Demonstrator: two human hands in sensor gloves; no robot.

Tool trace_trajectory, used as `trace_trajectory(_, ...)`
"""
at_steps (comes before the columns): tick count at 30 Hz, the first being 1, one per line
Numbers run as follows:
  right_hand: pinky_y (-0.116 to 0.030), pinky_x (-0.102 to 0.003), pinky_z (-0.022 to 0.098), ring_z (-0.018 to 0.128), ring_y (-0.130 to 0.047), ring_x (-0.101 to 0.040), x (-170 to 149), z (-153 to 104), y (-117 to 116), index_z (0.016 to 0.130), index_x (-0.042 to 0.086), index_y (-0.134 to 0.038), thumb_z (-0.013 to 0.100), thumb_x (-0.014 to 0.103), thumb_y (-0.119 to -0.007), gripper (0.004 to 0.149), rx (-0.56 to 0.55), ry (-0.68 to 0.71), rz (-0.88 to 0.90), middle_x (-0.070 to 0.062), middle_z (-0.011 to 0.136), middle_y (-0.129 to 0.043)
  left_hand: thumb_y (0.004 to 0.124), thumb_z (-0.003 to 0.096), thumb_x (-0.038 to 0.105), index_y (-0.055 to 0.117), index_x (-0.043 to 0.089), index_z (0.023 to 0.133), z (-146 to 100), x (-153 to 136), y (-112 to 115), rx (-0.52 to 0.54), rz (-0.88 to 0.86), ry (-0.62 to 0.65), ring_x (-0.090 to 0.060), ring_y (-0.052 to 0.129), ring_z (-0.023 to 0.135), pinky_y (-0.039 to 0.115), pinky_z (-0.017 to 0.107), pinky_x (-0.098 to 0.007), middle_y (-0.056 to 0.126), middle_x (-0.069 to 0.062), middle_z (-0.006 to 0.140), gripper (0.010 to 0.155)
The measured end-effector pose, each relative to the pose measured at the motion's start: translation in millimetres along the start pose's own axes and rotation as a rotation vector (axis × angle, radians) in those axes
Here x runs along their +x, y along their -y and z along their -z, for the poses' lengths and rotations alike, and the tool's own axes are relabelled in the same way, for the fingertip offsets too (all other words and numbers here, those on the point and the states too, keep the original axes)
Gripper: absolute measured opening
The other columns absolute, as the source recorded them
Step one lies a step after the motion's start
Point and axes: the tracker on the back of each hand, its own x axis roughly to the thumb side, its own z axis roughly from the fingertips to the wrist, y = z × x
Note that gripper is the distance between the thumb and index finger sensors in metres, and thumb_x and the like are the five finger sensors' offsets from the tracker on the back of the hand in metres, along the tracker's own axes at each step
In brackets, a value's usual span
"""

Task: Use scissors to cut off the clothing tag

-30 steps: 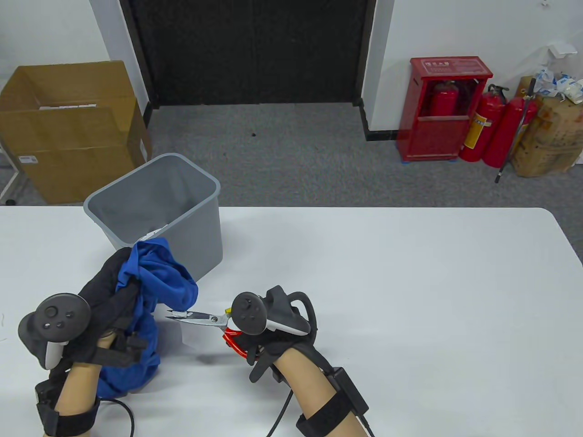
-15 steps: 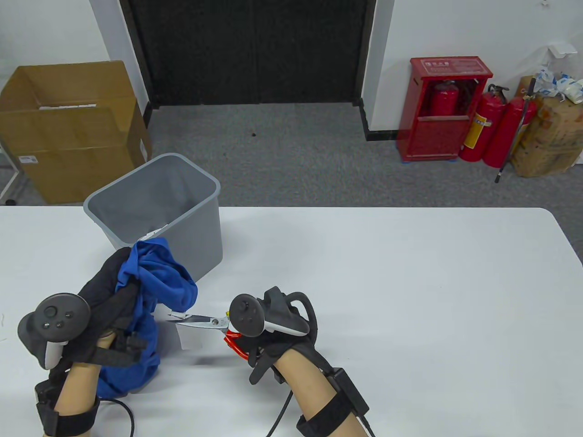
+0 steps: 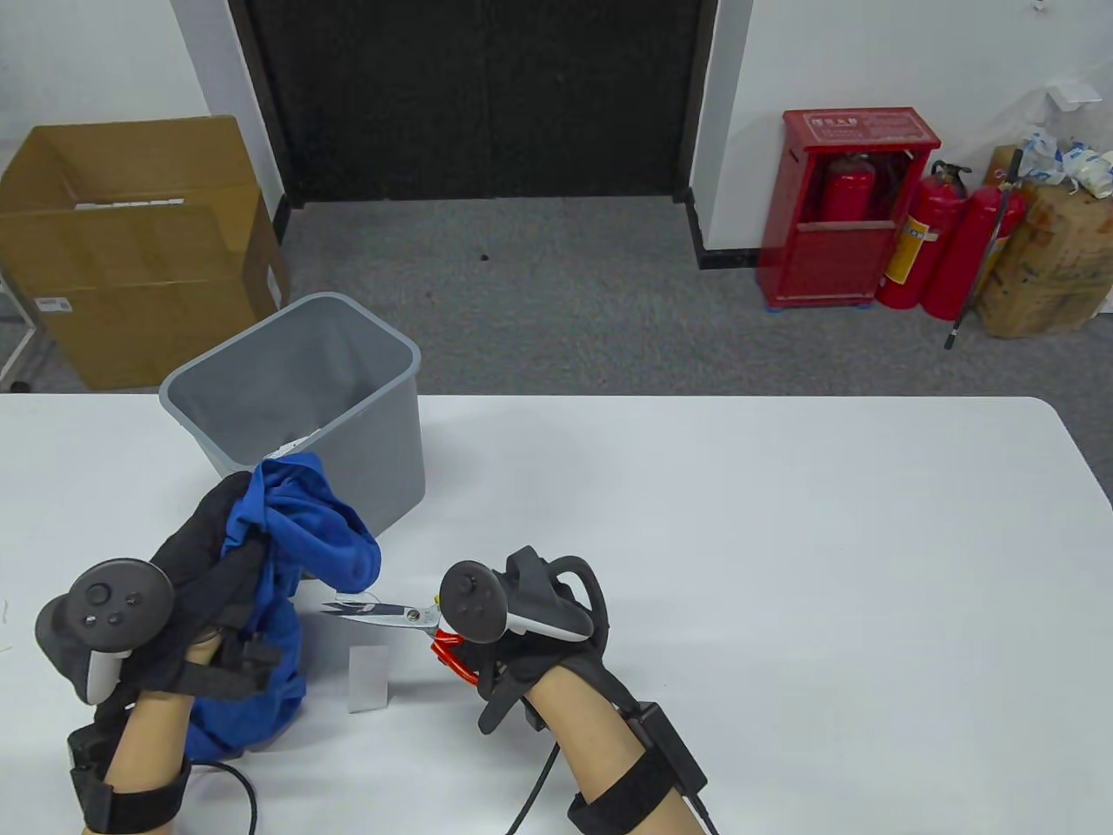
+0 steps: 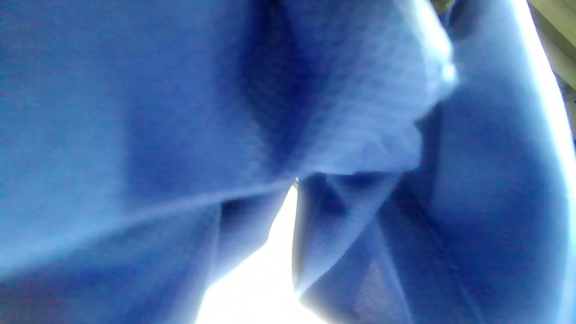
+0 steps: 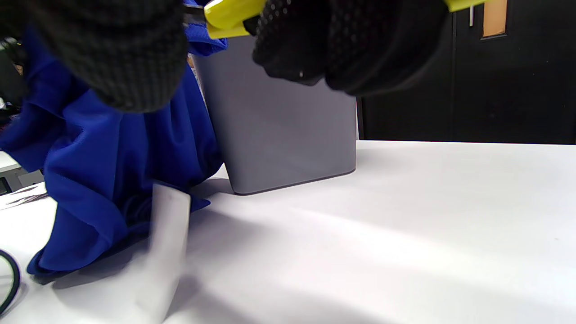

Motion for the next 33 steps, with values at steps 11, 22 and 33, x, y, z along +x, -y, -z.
trace_trajectory(11,-0.061,-0.052,0.033,0.032,-0.094,-0.028,-7,-21,0,0.082,0.012,-0.057,0.027,0.06,-0.085,0.078,-0.001,0.091,-0.003,-0.005,0.059,-0.09,0.075,0.0596,0.051,0.058,0.044,0.106,1,-1,1,-0.003,0.0,-0.006,-0.015,0.103,0.074,0.072,0.074,-0.055,0.09,0.01,0.093,0.05)
trace_trajectory(22,-0.062,-0.053,0.033,0.033,-0.094,-0.029,-64,-38,0,0.082,0.012,-0.057,0.027,0.06,-0.085,0.078,-0.028,-0.09,-0.068,-0.005,0.059,-0.09,0.075,0.0593,0.05,0.059,0.044,0.106,1,-1,2,-0.001,0.001,-0.01,-0.015,0.103,0.073,0.072,0.074,-0.055,0.09,0.01,0.093,0.05)
trace_trajectory(33,-0.062,-0.052,0.036,0.04,-0.093,-0.032,-153,-32,-50,0.088,0.009,-0.055,0.034,0.054,-0.086,0.076,-0.035,-0.573,-0.02,-0.012,0.07,-0.086,0.075,0.0592,0.051,0.059,0.044,0.106,2,-1,3,-0.006,0.005,-0.011,-0.015,0.103,0.073,0.072,0.074,-0.055,0.09,0.01,0.093,0.05)
